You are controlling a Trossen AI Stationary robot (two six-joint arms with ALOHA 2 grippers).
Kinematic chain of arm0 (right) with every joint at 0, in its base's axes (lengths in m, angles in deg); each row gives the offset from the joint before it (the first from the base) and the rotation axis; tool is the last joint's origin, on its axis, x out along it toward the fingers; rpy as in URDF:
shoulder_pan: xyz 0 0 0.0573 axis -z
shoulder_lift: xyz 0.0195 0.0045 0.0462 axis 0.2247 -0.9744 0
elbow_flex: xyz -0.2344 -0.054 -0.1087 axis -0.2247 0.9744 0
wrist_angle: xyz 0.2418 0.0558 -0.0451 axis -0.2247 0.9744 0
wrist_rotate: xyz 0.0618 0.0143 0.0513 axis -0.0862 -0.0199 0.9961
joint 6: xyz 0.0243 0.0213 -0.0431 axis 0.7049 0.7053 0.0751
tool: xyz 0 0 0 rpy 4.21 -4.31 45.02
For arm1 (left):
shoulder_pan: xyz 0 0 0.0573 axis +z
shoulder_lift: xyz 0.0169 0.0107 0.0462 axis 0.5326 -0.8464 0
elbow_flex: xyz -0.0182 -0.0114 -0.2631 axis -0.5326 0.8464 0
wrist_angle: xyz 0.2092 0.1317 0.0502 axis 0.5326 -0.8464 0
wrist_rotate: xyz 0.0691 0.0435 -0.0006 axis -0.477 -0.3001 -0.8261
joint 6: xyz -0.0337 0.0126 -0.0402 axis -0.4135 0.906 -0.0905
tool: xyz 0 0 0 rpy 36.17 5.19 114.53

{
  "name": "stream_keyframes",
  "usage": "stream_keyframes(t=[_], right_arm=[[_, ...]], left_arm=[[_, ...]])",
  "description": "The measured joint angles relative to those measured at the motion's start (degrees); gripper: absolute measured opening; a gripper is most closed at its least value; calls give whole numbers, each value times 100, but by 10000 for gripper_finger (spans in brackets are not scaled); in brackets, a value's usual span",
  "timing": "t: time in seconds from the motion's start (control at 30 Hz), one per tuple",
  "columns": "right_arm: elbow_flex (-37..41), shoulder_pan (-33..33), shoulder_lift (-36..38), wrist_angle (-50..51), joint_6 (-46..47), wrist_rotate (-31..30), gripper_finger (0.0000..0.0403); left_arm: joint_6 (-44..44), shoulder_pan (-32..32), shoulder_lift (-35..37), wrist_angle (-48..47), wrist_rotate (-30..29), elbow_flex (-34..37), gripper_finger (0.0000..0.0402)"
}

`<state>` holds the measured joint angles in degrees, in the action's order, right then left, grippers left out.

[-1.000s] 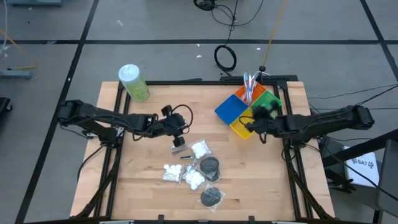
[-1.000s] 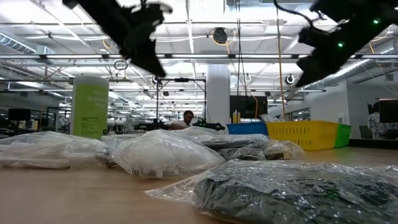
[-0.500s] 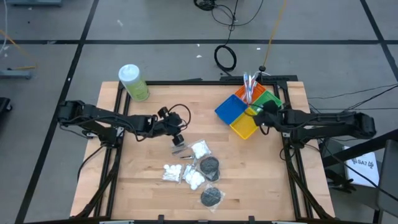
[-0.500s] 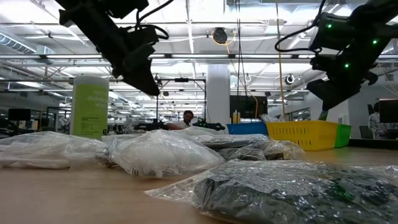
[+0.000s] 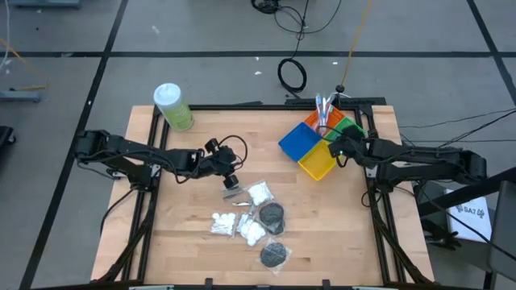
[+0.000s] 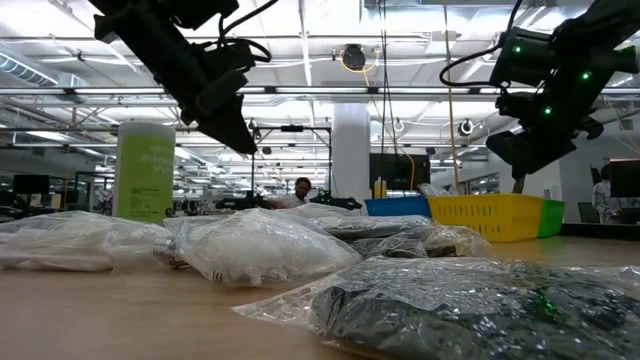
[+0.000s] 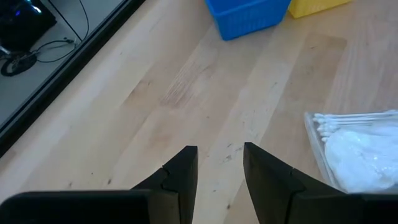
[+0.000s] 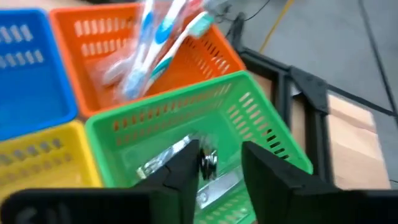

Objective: Pick & Place Travel size toiletries
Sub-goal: Put the nail cutter into the green bin

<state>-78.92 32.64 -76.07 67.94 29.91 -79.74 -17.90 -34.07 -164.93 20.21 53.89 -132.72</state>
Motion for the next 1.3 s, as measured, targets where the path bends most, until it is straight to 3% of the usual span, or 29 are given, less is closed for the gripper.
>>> stream_keyframes(t=[0.3,0.47,0.57,0.73,0.97,1.13,1.3], right_arm=[[0,87,0,-462,-143,-298,211],[2,-140,36,-1292,-892,159,235],[2,-323,73,-1957,-1431,498,240],[2,-611,74,-3288,-2203,1476,242],[2,-973,62,-4494,-2496,2831,234],[2,-1297,13,-4963,-2809,3304,235],[0,-1509,-4,-5008,-2857,3302,233]], left_arm=[[-2,0,0,-20,29,0,127],[-140,0,0,-367,1064,0,127],[-519,-16,0,-715,1385,0,127],[-757,-249,-5,-933,1386,0,127],[-737,-549,-586,-688,1338,-9,127],[-875,-624,-1178,-595,1340,-4,127],[-1115,-625,-1562,-546,1389,-4,127]])
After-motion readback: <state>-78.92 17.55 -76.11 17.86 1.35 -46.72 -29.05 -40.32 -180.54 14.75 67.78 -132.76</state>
